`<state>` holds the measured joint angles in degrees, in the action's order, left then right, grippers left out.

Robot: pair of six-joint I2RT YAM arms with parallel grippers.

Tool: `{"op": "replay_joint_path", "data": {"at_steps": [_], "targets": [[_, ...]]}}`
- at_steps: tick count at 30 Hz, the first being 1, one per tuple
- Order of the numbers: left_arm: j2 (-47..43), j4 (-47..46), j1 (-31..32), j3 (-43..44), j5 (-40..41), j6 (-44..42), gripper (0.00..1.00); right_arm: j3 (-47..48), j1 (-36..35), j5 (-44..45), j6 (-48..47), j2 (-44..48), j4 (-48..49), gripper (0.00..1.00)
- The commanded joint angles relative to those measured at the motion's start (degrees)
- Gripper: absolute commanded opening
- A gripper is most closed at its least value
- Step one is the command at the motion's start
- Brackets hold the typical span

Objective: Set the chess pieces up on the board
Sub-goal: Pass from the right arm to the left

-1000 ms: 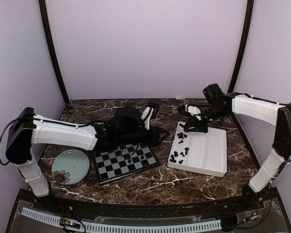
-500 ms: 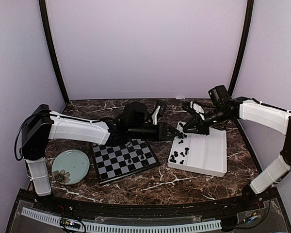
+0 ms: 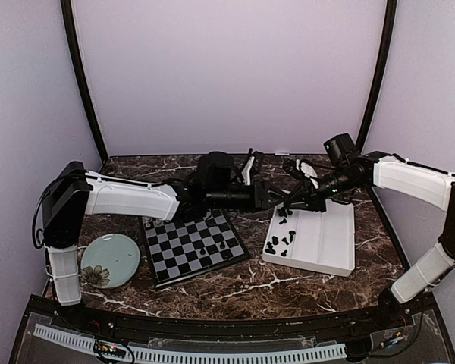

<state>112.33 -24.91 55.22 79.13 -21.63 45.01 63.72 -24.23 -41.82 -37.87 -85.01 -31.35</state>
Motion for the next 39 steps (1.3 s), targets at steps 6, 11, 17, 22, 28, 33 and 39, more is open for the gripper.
{"op": "replay_joint_path", "data": {"at_steps": [6, 11, 17, 22, 28, 33, 39], "targets": [[2.2, 1.3, -1.0, 4.9, 2.4, 0.4, 0.31, 0.0, -1.1, -1.2, -0.5, 1.0, -0.1, 0.17], [2.3, 3.4, -1.0, 5.5, 4.2, 0.5, 0.33, -0.1, -1.1, -1.1, -0.5, 0.9, -0.1, 0.17], [2.1, 6.6, -1.0, 6.1, 5.5, 1.0, 0.34, 0.0, -1.1, -0.4, 0.4, 0.7, 0.8, 0.17], [0.8, 7.3, -1.0, 4.7, 6.3, 1.7, 0.38, 0.0, -1.2, 0.5, 1.3, 0.7, 1.6, 0.17], [-0.4, 6.3, -1.2, 3.6, 7.3, 1.6, 0.41, -0.3, -1.2, -0.4, 1.3, 0.5, 1.7, 0.17], [0.9, 4.9, -1.3, 4.4, 5.7, 1.8, 0.35, 0.0, -1.3, -0.4, 1.2, 0.3, 1.2, 0.17], [1.3, 4.4, -1.3, 4.6, 4.9, 1.4, 0.22, 0.0, -1.3, -0.3, 1.1, 0.3, 1.1, 0.17]]}}
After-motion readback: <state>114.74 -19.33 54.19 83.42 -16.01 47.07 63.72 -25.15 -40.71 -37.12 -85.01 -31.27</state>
